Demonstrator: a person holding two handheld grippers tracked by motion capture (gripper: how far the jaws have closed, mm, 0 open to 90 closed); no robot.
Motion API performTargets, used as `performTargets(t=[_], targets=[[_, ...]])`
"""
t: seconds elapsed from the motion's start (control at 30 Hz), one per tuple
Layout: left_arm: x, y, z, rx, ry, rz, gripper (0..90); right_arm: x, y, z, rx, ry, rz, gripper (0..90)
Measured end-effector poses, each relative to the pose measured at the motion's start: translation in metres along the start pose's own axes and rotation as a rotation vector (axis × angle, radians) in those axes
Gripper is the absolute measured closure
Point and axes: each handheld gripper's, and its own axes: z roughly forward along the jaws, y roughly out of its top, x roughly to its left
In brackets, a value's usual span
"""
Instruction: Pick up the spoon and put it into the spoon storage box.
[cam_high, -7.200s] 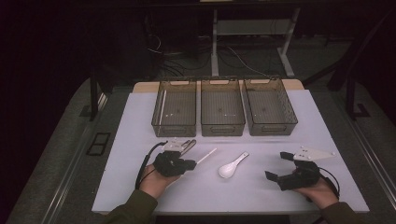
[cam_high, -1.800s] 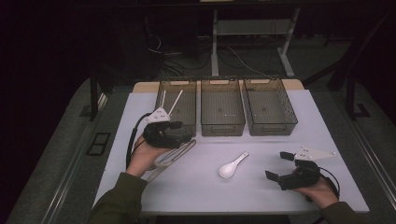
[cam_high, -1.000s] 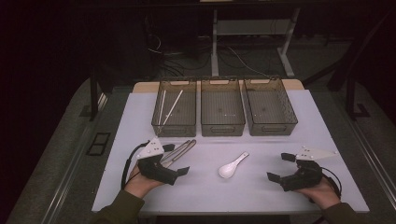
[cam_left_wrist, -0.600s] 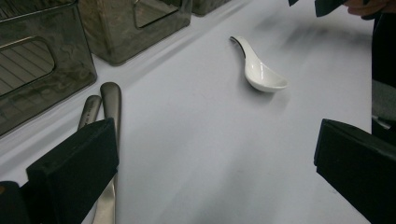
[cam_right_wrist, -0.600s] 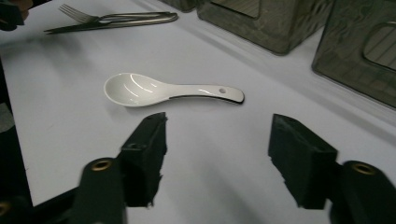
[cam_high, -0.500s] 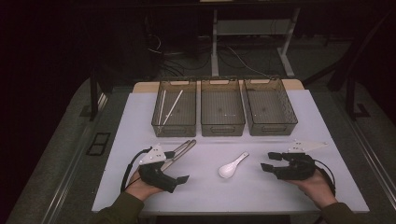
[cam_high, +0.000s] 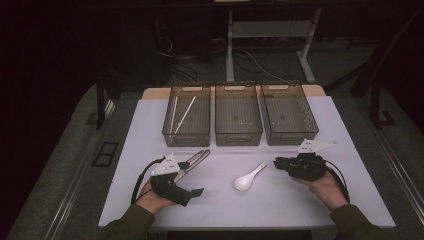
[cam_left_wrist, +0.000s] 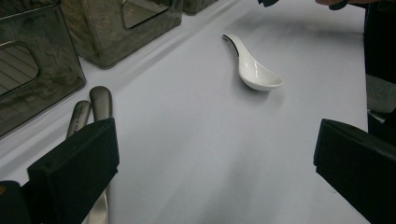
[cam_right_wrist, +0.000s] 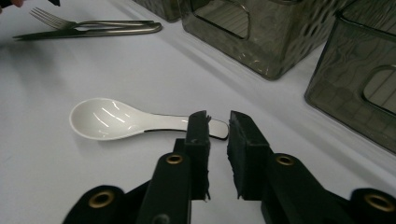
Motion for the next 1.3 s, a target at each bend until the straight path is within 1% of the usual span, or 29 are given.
performTargets(t=[0.17, 0.23, 0.4, 0.43, 0.5, 0.63, 0.8, 0.87, 0.93, 1.07, 1.2, 1.3], targets=[[0.001, 0.000, 0.000, -0.003, 0.000, -0.005, 0.0, -0.005, 0.005, 0.010, 0.019, 0.022, -0.001, 89.3], [0.001, 0.000, -0.001, 0.001, -0.001, -0.004, 0.0, -0.006, 0.008, 0.015, 0.026, 0.027, -0.005, 89.4], [0.001, 0.000, -0.001, -0.013, -0.003, -0.011, 0.0, -0.008, 0.015, 0.028, 0.039, 0.045, 0.005, 89.5], [0.001, 0.000, -0.001, -0.013, -0.005, -0.011, 0.0, -0.009, 0.016, 0.031, 0.040, 0.047, 0.001, 89.5], [0.002, 0.000, -0.001, -0.014, -0.007, -0.015, 0.0, -0.009, 0.017, 0.037, 0.051, 0.050, 0.005, 89.5], [0.002, -0.001, -0.002, -0.018, -0.009, -0.019, 0.0, -0.010, 0.022, 0.048, 0.073, 0.062, -0.004, 89.5], [0.002, -0.001, -0.002, -0.021, -0.012, -0.026, 0.0, -0.014, 0.025, 0.059, 0.102, 0.062, 0.001, 89.4], [0.002, -0.001, -0.002, -0.022, -0.014, -0.029, 0.0, -0.014, 0.026, 0.063, 0.120, 0.061, -0.014, 89.5], [0.002, -0.001, -0.002, -0.022, -0.017, -0.030, 0.0, -0.013, 0.027, 0.066, 0.133, 0.068, -0.015, 89.5], [0.002, -0.001, -0.002, -0.024, -0.018, -0.031, 0.0, -0.012, 0.026, 0.073, 0.167, 0.068, -0.019, 89.5], [0.003, -0.001, -0.002, -0.025, -0.019, -0.031, 0.0, -0.013, 0.025, 0.075, 0.191, 0.069, -0.022, 89.5], [0.003, -0.001, -0.001, -0.024, -0.020, -0.030, 0.0, -0.012, 0.025, 0.076, 0.192, 0.072, -0.025, 89.5]])
